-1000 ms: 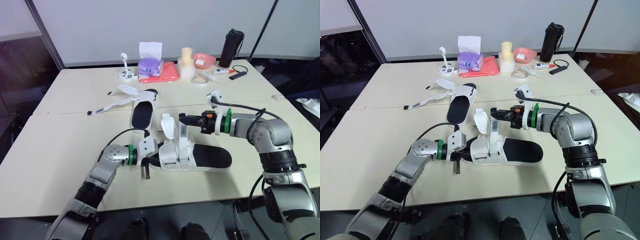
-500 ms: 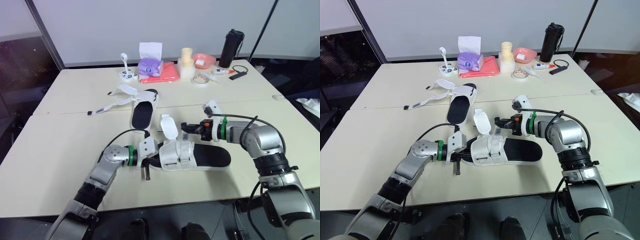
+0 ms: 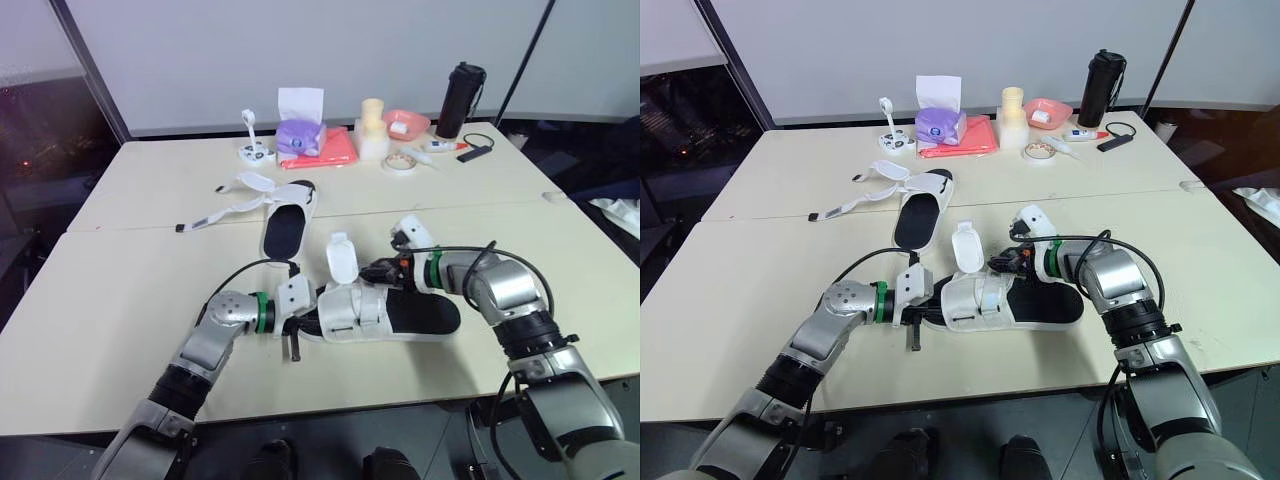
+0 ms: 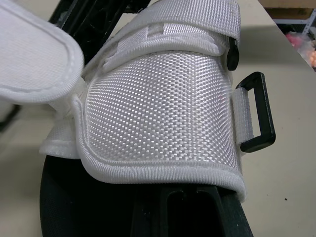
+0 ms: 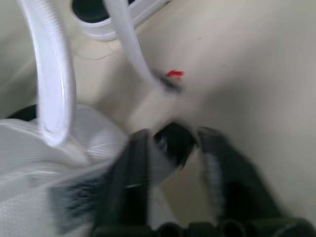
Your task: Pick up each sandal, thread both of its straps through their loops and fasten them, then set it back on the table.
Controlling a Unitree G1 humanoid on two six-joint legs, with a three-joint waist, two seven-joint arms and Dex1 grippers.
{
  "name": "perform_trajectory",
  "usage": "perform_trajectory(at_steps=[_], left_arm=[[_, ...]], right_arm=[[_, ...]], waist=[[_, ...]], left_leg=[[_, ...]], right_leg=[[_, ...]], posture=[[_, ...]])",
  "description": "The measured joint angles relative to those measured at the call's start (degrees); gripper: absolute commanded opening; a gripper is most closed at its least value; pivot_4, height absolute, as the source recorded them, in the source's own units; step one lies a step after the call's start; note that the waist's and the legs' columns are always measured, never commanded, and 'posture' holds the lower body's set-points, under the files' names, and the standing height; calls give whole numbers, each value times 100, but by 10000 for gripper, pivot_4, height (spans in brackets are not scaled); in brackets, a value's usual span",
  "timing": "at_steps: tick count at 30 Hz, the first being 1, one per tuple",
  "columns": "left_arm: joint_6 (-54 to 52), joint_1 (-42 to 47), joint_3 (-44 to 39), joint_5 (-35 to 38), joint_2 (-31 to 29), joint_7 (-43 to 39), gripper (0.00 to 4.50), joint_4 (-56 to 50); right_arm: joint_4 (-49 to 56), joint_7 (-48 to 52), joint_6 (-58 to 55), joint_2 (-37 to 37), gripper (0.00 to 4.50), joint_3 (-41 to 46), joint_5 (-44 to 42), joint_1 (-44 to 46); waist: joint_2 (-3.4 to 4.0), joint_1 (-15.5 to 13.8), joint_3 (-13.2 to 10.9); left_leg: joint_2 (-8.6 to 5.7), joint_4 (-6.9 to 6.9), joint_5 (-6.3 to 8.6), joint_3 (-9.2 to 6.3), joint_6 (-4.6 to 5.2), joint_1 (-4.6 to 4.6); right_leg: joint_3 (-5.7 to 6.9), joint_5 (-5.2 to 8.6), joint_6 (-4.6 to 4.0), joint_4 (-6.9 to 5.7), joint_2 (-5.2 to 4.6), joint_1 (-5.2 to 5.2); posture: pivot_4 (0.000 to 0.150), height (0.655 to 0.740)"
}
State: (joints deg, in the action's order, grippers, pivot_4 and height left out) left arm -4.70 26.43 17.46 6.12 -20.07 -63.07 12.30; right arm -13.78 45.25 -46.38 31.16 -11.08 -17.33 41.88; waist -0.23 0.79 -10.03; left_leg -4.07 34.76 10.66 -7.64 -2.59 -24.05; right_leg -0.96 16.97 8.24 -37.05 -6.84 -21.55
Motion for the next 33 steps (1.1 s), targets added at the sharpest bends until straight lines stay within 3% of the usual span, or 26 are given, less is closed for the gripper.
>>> perform_trajectory(at_steps=[12, 19, 22, 29, 33], left_arm=[[9, 19, 2, 0, 36, 2, 0, 62], [19, 19, 2, 0, 36, 0, 0, 64], [27, 17, 2, 0, 38, -2, 0, 63], [71, 30, 2, 1, 48, -12, 0, 109], [123, 25, 2, 1, 64, -12, 0, 123]], right_arm=[[3, -170, 1028, 42, 28920, -288, 874, -145], [-148, -344, 959, 190, 28920, 322, 888, -19], [217, -263, 413, 292, 28920, 717, 570, 88], [1023, -158, -2224, 33, 28920, 1571, -884, 545], [1023, -328, -2707, -222, 28920, 1627, -1150, 587]], waist=[[-4, -14, 8], [-3, -17, 7], [-2, -20, 7], [-2, -22, 7], [-2, -32, 7]], left_leg=[[-1, -4, 0, 0, -1, 16], [-1, -6, 0, -3, 0, 15], [0, -9, 0, -7, 0, 14], [1, -9, 1, -13, 0, 14], [-1, -9, 1, -12, 0, 8]], right_leg=[[0, 1, 1, 5, -1, 15], [-1, 1, 1, 6, -2, 15], [-1, 2, 0, 8, -2, 14], [0, 2, -2, 8, -4, 14], [0, 2, -2, 9, -7, 9]], posture=[[1500, 7400], [1500, 7400], [1500, 7400], [1500, 7400], [1500, 7400]])
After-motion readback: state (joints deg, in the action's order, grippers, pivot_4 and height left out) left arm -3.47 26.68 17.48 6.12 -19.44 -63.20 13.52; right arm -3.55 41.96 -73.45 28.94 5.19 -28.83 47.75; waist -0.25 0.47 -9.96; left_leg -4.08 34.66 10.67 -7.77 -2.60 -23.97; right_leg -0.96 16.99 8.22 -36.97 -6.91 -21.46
